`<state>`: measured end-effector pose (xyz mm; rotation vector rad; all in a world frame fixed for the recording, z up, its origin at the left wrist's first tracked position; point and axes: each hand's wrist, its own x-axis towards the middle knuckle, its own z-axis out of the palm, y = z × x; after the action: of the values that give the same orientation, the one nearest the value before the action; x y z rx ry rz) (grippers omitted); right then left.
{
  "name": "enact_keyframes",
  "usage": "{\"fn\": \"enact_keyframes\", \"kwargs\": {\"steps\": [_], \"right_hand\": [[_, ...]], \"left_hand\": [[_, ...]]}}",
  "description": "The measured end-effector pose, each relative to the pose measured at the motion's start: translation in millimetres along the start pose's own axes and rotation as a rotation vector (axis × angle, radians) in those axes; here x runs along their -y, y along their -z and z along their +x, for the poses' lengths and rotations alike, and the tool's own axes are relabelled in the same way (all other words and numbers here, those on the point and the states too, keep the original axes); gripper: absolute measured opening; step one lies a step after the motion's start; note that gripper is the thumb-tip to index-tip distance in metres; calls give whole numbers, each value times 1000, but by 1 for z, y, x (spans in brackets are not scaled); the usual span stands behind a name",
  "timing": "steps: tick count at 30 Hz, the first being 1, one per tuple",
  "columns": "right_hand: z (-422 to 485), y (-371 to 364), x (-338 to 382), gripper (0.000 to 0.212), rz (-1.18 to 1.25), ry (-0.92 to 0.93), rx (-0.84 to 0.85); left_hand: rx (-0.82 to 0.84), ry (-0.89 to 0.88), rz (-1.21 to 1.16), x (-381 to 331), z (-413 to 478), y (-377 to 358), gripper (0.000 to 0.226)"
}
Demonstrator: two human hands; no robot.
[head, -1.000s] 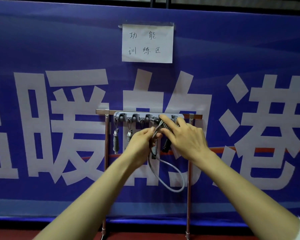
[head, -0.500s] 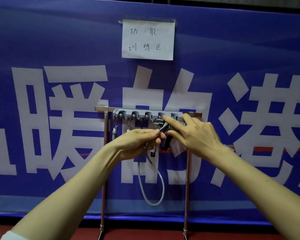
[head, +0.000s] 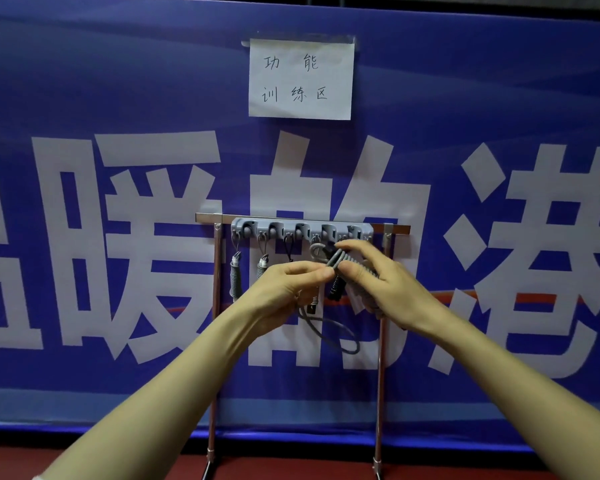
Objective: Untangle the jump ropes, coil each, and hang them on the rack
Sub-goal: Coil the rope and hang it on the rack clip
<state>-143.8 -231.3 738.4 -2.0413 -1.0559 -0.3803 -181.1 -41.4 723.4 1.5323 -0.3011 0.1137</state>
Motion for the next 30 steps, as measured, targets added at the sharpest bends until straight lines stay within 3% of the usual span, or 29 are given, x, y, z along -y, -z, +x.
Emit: {"fn": "enact_keyframes", "kwargs": {"steps": [5,8,13,18,21,24,26,28,30], "right_hand": [[-3,-6,1,32,150,-27,-31],[-1,-8,4,37,270,-39,-21],[2,-8,11,34,560,-119,16],[1,-10,9,33,638,-175,88],[6,-11,10,43,642,-217,100],[10,-13,9,47,574,-243,75],[12,-16,6,42,480,-235,32],[15,-21,4,38,363,-207,-17],[17,-25,4,36,274,-174,-56]], "left_hand": [[-12,-32,79,-2,0,4,39],[99,2,-41,0,3,5,28],[76,-139,-228,8,1,-6,13],[-178,-391,-91,21,3,-11,14],[-358,-565,58,31,8,-18,6],[-645,-877,553,45,19,-9,15],[-767,-962,811,49,28,-3,26],[-717,-870,749,46,24,-10,23],[-608,-671,508,43,17,-20,18]]}}
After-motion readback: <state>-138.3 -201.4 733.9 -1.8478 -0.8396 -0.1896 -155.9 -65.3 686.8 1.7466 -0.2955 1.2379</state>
